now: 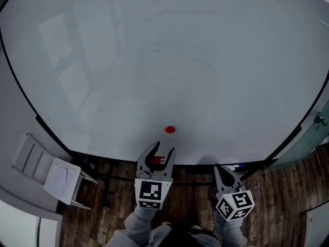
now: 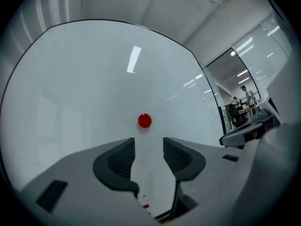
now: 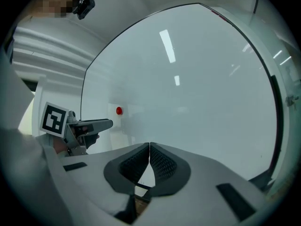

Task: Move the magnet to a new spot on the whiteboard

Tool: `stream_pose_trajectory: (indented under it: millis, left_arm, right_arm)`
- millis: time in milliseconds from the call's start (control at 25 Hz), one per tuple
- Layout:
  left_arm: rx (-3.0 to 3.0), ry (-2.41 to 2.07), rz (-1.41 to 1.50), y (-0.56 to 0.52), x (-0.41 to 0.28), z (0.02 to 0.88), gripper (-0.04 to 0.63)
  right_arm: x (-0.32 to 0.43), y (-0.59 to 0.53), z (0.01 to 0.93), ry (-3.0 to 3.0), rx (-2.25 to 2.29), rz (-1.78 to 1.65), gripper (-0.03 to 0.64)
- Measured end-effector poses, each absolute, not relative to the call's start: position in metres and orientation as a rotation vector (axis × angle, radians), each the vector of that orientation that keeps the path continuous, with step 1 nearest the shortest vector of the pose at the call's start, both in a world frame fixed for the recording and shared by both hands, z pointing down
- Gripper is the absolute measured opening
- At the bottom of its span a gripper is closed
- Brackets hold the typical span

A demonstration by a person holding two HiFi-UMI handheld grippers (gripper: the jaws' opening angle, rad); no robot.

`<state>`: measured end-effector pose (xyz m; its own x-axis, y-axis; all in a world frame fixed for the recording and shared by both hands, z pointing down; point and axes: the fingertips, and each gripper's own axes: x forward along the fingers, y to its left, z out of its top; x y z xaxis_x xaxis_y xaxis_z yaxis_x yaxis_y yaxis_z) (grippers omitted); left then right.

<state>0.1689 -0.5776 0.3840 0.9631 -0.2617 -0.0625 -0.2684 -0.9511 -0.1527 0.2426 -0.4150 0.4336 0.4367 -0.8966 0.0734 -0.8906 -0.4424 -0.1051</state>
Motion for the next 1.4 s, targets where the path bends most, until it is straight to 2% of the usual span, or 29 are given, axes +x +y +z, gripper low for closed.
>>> stream_pose_trajectory:
  millis: [320, 840, 1120, 1160, 1400]
  left_arm:
    - [-2.843, 0.494, 0.150, -0.578, 0.181, 0.352, 0.184]
    - [-2.787, 0.664, 0.175, -0.587, 0.201, 0.347, 0.184]
    - [-2.709, 0.785, 0.170, -0.591, 0.199, 0.345, 0.152]
    - [-2.701, 0.796, 0.168, -0.592, 0.199, 0.345, 0.129]
    - [-2.706, 0.781, 0.151, -0.592, 0.199, 0.346, 0.123]
  right_arm:
    - [0.247, -0.412, 0.404, 1.597, -2.665, -0.071, 0.026]
    - [0.265, -0.412, 0.399, 1.662, -2.673, -0.083, 0.028]
    - [0.272, -0.416, 0.406, 1.702, -2.657, -0.112, 0.028]
    - [0.273, -0.416, 0.407, 1.708, -2.657, -0.115, 0.027]
    - [0.281, -0.414, 0.409, 1.717, -2.656, -0.120, 0.026]
